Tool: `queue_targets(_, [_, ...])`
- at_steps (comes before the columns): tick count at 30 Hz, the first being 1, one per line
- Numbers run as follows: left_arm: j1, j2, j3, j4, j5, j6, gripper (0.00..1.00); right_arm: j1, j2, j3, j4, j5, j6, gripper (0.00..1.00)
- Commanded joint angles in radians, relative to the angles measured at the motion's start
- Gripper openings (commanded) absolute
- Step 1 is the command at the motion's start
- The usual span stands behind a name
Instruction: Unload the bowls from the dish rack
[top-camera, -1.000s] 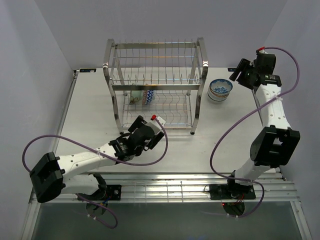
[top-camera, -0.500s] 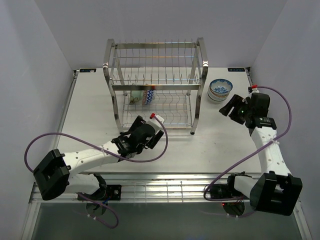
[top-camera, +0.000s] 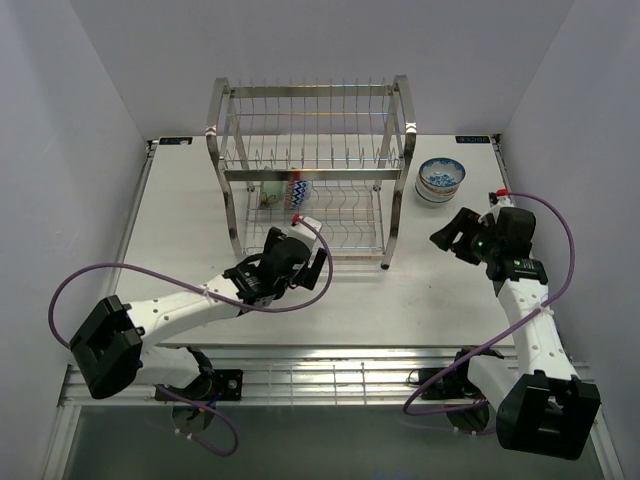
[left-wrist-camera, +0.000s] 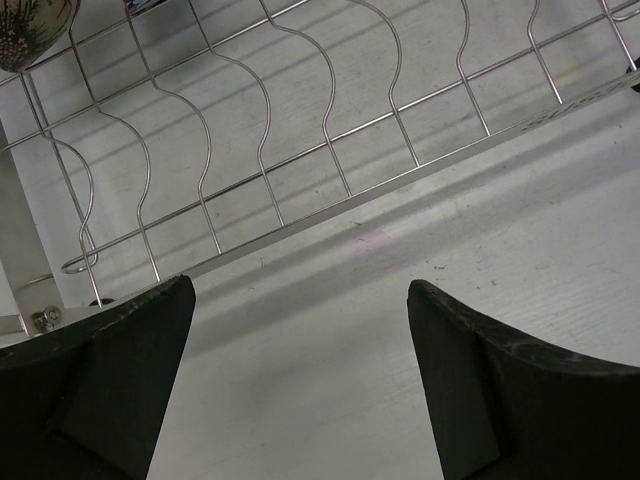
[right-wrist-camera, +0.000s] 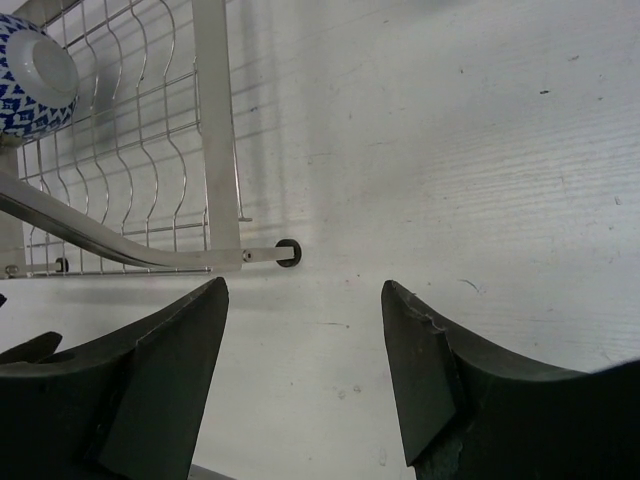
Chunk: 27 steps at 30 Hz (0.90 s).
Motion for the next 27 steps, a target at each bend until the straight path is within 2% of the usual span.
queue_targets(1, [0.026, -0.002, 0.038, 0.014, 0.009, -0.088, 0.98, 0.002, -0.015, -0.014, 0.057, -0.043, 0.005, 0.69])
queue_targets(6, [0.083, 0.021, 0.062, 0.036, 0.059, -0.184, 0.98, 0.002, -0.035, -0.043, 0.074, -0.059, 0.010, 0.68])
queue_targets(14, [0.183, 0.049, 0.102, 0.112, 0.078, -0.224, 0.98, 0.002, -0.022, -0.089, 0.125, -0.089, 0.021, 0.67])
queue_targets(19, [0.239, 0.121, 0.123, 0.207, 0.131, -0.210, 0.98, 0.002, -0.029, -0.121, 0.164, -0.101, 0.025, 0.66])
queue_targets(22, [0.266, 0.161, 0.102, 0.363, 0.168, -0.163, 0.98, 0.002, -0.022, -0.132, 0.177, -0.119, 0.027, 0.64])
queue_targets(27, [0.313, 0.240, 0.148, 0.460, 0.222, -0.092, 0.97, 0.002, -0.009, -0.138, 0.206, -0.139, 0.031, 0.59])
